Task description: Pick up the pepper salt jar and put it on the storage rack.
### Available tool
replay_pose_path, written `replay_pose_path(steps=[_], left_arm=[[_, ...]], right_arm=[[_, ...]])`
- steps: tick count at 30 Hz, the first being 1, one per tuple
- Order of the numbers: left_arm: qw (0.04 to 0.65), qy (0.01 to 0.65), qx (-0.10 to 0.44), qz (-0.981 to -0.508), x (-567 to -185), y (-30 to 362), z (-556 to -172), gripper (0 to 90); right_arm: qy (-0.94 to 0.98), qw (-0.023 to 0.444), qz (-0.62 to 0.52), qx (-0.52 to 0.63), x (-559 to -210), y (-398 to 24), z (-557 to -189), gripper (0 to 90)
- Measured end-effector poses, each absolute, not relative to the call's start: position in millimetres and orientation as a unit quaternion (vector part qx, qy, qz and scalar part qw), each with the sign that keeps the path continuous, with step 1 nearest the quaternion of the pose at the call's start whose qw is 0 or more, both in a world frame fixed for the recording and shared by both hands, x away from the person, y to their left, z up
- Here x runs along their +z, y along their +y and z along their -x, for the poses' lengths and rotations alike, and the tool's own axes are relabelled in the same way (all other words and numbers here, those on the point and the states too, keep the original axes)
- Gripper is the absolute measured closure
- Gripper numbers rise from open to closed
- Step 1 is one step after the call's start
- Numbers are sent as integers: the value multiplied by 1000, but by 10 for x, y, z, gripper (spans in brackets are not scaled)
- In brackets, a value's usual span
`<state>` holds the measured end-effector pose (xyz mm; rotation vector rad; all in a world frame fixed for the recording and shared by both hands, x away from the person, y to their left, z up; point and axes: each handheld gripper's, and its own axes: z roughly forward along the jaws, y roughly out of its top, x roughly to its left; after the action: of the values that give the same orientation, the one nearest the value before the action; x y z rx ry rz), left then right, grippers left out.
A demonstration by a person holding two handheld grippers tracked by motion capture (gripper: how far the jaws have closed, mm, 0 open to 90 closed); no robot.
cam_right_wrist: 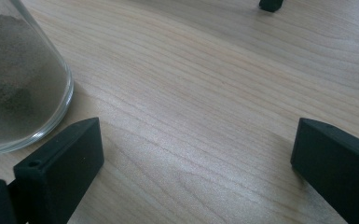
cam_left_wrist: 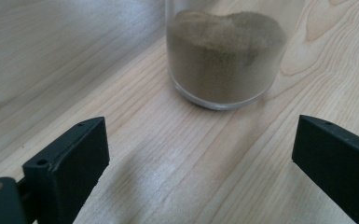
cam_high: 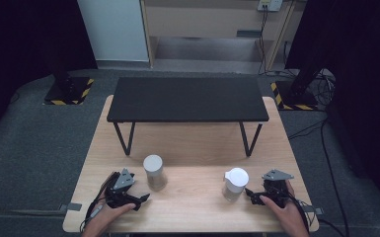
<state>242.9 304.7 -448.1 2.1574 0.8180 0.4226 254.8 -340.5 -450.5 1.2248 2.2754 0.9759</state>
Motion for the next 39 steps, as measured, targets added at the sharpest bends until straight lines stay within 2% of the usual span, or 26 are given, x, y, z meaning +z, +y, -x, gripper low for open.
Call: replay_pose_path(steps=[19, 39], left_arm=[[412, 305, 156, -845, -4414, 2988, -2501, 31], [428, 292, 173, -837, -4267, 2834, -2616, 38]], right_arm=[[809, 188, -435, 347, -4505, -3405, -2547, 31], [809, 189, -435, 347, -4507, -3407, -2539, 32]])
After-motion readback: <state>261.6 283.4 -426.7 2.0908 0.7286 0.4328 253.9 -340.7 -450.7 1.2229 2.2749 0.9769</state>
